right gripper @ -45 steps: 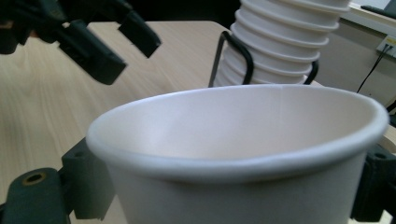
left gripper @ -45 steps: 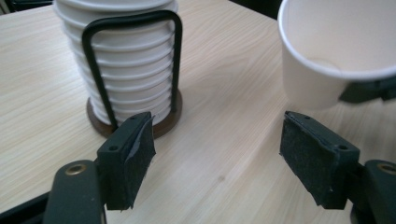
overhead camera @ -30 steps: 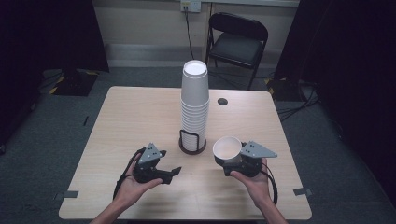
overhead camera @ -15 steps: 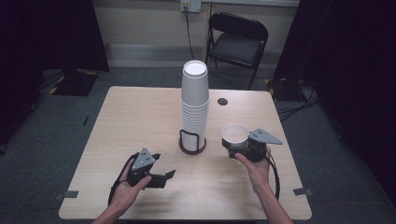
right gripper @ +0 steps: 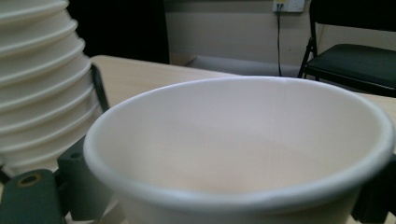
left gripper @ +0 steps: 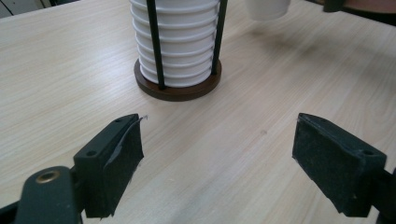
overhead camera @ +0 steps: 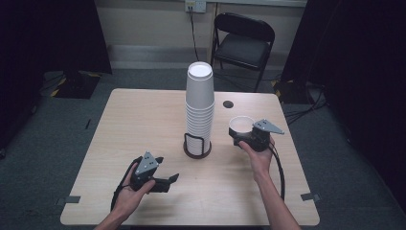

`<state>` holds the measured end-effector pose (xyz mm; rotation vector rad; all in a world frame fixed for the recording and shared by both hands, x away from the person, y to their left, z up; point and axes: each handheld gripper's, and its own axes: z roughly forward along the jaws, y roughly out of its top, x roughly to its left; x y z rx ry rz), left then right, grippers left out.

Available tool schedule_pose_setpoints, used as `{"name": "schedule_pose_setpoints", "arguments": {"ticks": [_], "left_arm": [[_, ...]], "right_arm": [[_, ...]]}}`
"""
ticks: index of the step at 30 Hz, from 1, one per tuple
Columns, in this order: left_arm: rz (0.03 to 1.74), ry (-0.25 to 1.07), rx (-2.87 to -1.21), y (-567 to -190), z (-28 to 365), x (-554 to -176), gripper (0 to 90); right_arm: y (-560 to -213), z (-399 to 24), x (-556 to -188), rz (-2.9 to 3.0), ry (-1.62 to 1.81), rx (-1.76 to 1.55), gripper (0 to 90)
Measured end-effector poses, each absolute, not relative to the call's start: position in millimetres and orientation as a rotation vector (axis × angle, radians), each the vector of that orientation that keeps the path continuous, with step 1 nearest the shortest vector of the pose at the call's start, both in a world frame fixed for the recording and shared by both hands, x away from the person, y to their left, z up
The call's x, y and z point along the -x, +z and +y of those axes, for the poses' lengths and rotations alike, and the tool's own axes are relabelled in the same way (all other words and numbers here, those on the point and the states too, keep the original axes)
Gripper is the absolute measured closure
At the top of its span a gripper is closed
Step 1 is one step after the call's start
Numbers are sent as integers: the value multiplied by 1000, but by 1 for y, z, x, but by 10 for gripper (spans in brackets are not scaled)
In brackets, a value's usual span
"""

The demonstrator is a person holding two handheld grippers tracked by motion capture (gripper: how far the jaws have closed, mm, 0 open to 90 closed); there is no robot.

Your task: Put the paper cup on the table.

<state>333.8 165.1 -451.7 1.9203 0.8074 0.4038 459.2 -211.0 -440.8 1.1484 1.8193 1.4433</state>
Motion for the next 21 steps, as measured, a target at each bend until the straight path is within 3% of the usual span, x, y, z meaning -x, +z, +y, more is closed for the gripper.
{"name": "schedule_pose_setpoints", "arguments": {"ticks": [21], "left_arm": [[825, 419, -1933, -453, 167, -335, 159]], "right_arm": [[-470, -211, -484, 1753, 1414, -1244, 88]]}}
